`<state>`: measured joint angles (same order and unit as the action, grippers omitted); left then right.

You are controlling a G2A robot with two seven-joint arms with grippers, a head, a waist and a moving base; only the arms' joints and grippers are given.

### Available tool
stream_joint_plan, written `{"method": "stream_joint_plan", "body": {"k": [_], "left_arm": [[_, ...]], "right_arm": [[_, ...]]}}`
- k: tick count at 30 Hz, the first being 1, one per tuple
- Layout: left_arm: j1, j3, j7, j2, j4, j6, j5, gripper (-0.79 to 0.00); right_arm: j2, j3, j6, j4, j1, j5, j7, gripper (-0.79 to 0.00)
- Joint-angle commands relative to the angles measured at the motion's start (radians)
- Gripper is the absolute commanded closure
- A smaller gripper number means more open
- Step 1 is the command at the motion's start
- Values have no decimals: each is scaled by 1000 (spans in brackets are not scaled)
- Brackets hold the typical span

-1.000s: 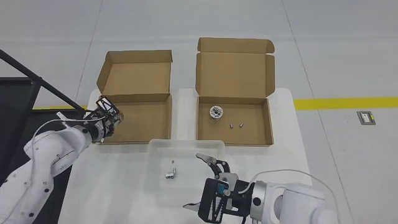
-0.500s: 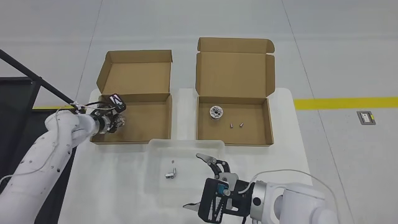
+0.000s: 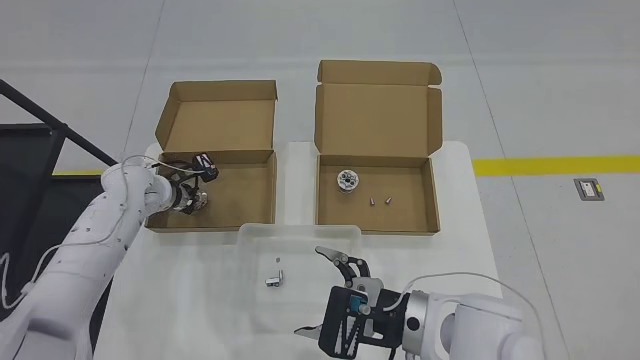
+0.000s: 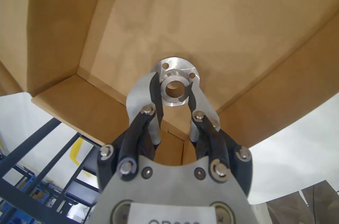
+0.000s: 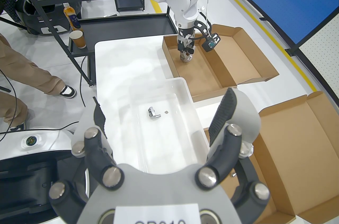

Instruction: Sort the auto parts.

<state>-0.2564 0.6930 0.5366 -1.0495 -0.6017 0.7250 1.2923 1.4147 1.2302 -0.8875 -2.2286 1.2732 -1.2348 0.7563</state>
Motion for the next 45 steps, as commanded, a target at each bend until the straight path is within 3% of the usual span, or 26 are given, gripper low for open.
{"method": "stream_joint_plan", "body": {"k": [1, 11, 17, 21, 24, 27, 32, 37, 40, 45], "left_arm": [[8, -6, -22, -14, 30, -5, 3, 0], [36, -13, -78, -64, 142, 1, -4, 0], [54, -2, -101, -78, 189, 27, -11, -265], [62, 1, -105, -84, 207, 37, -5, -483], [73, 7, -109, -86, 217, 44, -1, -566], [91, 20, -130, -81, 213, 64, 3, -566], [125, 62, -184, -51, 174, 171, -6, -554], [111, 121, -221, -3, 65, 267, -16, -536], [59, 161, -228, 32, -55, 287, -49, -514], [-70, 230, -168, 113, -328, 287, -181, -486]], "right_arm": [[0, 0, 0, 0, 0, 0, 0, -785], [0, 0, 0, 0, 0, 0, 0, -785], [0, 0, 0, 0, 0, 0, 0, -785], [0, 0, 0, 0, 0, 0, 0, -785], [0, 0, 0, 0, 0, 0, 0, -785], [0, 0, 0, 0, 0, 0, 0, -785], [0, 0, 0, 0, 0, 0, 0, -785], [0, 0, 0, 0, 0, 0, 0, -785], [0, 0, 0, 0, 0, 0, 0, -785], [0, 0, 0, 0, 0, 0, 0, -785]]}}
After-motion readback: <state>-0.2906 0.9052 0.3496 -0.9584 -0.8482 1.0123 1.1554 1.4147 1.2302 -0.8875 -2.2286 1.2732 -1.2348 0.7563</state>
